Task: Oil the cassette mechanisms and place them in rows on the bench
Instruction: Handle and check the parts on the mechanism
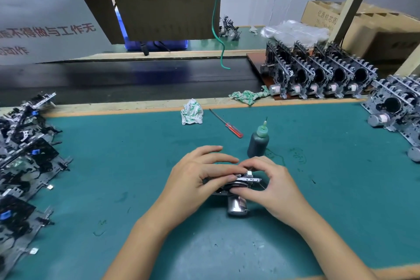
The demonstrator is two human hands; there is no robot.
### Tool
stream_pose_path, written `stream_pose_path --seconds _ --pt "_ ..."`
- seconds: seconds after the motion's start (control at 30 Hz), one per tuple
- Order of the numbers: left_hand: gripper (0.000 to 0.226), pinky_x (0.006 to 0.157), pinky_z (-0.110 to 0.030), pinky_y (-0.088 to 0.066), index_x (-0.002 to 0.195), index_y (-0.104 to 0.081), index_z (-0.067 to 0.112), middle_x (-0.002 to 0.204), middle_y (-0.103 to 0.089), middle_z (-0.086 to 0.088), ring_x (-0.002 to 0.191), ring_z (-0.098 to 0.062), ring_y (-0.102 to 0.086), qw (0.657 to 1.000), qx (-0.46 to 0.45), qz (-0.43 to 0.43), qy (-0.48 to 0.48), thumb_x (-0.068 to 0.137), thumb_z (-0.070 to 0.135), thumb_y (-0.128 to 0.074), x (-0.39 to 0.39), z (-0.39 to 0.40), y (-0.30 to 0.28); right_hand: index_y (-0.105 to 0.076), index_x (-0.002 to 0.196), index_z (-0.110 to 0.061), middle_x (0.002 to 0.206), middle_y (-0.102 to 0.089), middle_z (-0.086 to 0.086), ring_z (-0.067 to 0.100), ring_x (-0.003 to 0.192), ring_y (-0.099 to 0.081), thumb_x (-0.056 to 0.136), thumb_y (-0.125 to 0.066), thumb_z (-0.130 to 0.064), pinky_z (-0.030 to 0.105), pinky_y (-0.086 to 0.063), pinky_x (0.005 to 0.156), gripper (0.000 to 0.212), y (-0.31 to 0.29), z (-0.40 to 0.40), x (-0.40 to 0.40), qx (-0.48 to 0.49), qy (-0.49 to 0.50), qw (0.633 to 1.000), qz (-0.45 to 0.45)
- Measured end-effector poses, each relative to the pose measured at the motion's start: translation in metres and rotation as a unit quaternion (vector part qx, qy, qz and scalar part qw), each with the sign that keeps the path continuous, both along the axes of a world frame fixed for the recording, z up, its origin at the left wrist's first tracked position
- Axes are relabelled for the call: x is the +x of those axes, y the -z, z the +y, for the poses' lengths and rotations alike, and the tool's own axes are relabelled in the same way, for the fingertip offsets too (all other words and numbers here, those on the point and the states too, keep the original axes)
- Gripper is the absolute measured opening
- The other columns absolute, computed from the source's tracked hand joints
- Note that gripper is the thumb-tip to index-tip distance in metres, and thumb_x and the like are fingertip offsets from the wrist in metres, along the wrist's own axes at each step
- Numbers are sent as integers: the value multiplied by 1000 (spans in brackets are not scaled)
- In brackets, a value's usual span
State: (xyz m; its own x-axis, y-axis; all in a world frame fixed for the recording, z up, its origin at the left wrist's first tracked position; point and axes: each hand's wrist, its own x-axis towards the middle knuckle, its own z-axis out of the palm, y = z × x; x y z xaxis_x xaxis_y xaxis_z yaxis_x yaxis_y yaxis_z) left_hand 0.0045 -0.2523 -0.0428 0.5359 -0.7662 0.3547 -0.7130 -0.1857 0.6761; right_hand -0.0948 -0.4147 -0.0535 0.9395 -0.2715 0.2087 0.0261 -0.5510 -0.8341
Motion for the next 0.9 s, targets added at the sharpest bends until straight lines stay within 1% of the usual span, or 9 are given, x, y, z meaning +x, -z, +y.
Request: stream_pose_path --seconds 0.13,0.3,0.4,0.47,0.57,0.63,0.73,0.8,0.9 --pt "31 100 -14 -34 117 -55 53 112 -60 35 123 4 -42 1000 -8 0 4 89 40 -56 1 -1 0 -66 85 -34 90 -63 -24 8 92 -57 65 -85 -19 23 -43 86 32 1 -1 0 21 -1 1000 6" --pt "24 98 -10 -33 108 -69 43 107 -64 31 120 6 -44 1000 -16 6 4 86 37 -59 3 0 4 -68 87 -32 88 -65 -16 4 95 -58 63 -87 -20 16 -41 85 32 1 -4 1 19 0 1000 9" --pt "24 97 -16 -39 109 -69 39 109 -64 30 115 2 -48 1000 -22 -8 9 87 34 -60 3 -2 2 -67 87 -35 89 -65 -17 5 95 -58 64 -86 -22 19 -42 85 32 0 -4 2 27 1 999 18" --pt "23 94 -21 -42 108 -69 39 108 -64 29 109 -2 -51 1000 -29 -5 2 86 39 -62 2 -3 2 -66 88 -35 89 -65 -17 10 94 -59 67 -84 -20 24 -44 86 31 0 -1 1 30 -1 1000 5" --pt "22 91 -21 -42 105 -71 38 106 -64 26 105 -4 -52 999 -35 0 -3 85 41 -61 1 -2 2 -66 92 -32 91 -65 -14 8 94 -58 71 -81 -20 25 -44 86 29 1 4 -2 22 -1 1000 -3" --pt "21 91 -21 -41 104 -72 37 106 -64 24 105 -5 -51 999 -32 2 -3 85 37 -62 1 -2 2 -62 98 -36 95 -63 -18 4 98 -55 74 -79 -26 20 -41 87 31 1 4 -6 -18 -2 1000 5" --pt "23 91 -22 -41 106 -70 40 107 -63 23 103 -5 -51 1000 -25 -1 -2 85 35 -60 1 -3 -1 -50 114 -46 101 -55 -28 -6 103 -45 74 -69 -50 10 -32 89 45 4 -1 -14 -133 30 990 35" --pt "24 89 -21 -42 106 -70 39 103 -64 23 102 -4 -52 1000 -22 0 -4 85 35 -60 1 -3 -1 -52 118 -41 100 -55 -26 -6 100 -43 73 -62 -60 13 -31 86 50 5 -6 -20 -179 68 981 42" --pt "23 88 -19 -41 105 -71 41 98 -64 24 101 -5 -53 1000 -18 7 -8 85 36 -60 0 -2 -1 -68 97 -23 92 -61 -15 8 92 -50 82 -60 -57 23 -36 80 38 10 -6 -24 -236 65 969 34"
